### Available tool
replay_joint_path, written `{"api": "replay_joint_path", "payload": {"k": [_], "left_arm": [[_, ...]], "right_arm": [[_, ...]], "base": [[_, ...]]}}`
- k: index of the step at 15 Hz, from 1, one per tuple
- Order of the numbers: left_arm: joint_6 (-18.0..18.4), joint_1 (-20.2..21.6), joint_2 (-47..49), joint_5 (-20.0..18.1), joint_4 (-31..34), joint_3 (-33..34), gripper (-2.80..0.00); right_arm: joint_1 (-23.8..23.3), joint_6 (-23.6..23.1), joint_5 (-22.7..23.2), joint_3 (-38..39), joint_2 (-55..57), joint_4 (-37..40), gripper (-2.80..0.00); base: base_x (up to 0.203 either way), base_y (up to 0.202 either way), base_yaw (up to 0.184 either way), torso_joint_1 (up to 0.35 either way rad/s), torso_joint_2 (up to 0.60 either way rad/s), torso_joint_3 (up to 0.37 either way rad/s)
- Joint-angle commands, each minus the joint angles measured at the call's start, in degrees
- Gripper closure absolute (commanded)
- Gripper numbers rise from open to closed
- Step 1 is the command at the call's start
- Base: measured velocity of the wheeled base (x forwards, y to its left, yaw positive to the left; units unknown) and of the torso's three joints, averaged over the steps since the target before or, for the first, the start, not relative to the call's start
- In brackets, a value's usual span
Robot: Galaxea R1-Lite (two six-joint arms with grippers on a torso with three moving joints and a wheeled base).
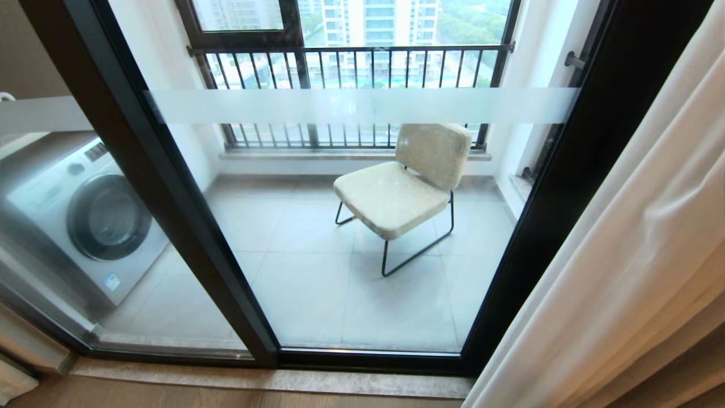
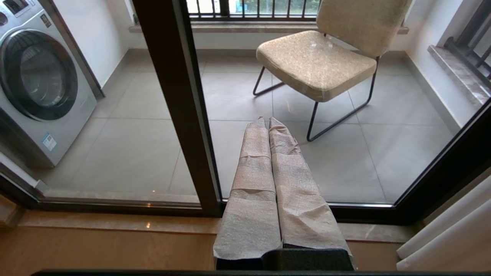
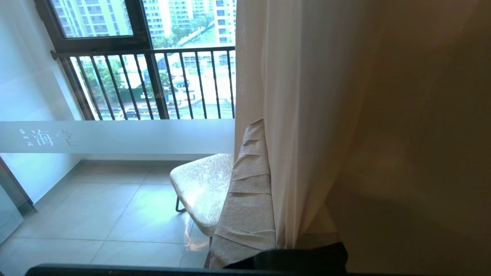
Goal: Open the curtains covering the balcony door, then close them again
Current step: Close the inner curtains on both sides
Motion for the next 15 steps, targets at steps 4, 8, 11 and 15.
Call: {"api": "replay_joint_path", "payload": {"k": [4, 8, 11, 15], "left_arm": [[-0.02, 0.0, -0.02, 0.02, -0.01, 0.01, 0.0], [-0.02, 0.0, -0.02, 0.02, -0.01, 0.01, 0.0], [0.07, 0.0, -0.02, 0.02, -0.01, 0.01, 0.0], [0.15, 0.0, -0.02, 0.11, 0.08, 0.01, 0.0]], "right_arm": [[0.7, -1.23, 0.09, -0.35, 3.82, -3.68, 0.0], [2.53, -1.52, -0.7, -1.02, 6.75, -5.84, 0.0], [4.98, -2.11, -5.08, -3.29, 9.77, -8.06, 0.0], [6.3, -2.4, -5.82, -3.87, 12.37, -10.61, 0.0]], "base": [[0.0, 0.194, -0.001, 0.004, 0.0, 0.001], [0.0, 0.192, -0.001, 0.001, 0.0, 0.003], [0.0, 0.193, -0.002, 0.002, 0.0, 0.002], [0.0, 0.192, -0.001, 0.002, 0.0, 0.0]]}}
